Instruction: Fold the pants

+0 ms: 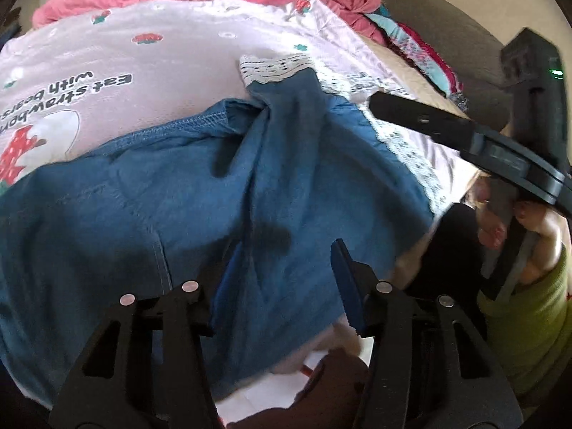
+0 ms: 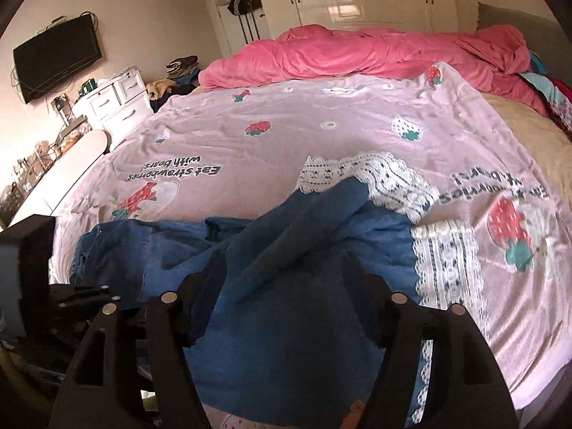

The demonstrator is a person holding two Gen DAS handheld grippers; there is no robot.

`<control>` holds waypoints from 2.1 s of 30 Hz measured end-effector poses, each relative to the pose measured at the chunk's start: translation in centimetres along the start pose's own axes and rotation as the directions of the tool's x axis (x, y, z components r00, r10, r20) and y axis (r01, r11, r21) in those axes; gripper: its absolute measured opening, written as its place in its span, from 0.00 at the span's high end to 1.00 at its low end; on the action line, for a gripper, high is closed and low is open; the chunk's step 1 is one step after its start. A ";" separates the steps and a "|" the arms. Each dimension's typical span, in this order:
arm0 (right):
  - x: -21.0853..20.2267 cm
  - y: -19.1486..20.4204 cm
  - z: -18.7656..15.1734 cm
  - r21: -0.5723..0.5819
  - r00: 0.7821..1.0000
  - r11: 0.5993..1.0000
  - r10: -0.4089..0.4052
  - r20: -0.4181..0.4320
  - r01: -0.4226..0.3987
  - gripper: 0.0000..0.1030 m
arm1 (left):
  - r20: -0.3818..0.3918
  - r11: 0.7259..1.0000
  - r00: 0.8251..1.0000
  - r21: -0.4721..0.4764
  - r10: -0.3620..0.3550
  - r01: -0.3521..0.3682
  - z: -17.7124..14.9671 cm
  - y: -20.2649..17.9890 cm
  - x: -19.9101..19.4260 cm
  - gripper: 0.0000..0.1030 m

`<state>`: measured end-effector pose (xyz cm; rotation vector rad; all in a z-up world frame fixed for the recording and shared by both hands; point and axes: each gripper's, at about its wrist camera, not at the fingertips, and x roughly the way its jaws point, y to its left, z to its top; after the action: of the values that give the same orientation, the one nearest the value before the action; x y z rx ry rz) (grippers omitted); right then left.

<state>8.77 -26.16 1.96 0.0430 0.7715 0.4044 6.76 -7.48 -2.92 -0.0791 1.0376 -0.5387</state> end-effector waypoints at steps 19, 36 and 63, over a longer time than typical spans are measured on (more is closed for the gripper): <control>13.0 1.2 8.3 -0.106 0.982 0.990 -0.107 -0.157 0.091 0.37 | 0.065 0.966 0.969 -0.090 -0.238 0.244 0.8 1.5 3.1 0.96; 18.3 -3.0 9.2 0.009 0.961 0.977 -0.207 -0.185 0.212 0.92 | 0.100 0.969 0.966 -0.034 -0.239 0.243 0.7 0.3 1.5 0.96; -5.1 -13.3 -4.1 0.410 0.989 0.901 -0.145 -0.019 0.140 0.92 | 0.175 0.968 0.984 0.250 -0.041 -0.004 -1.0 -3.2 -0.1 1.00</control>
<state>7.20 -40.76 -0.01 0.3820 0.8320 0.0960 4.62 -9.97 -2.38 0.0846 0.7882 -0.6628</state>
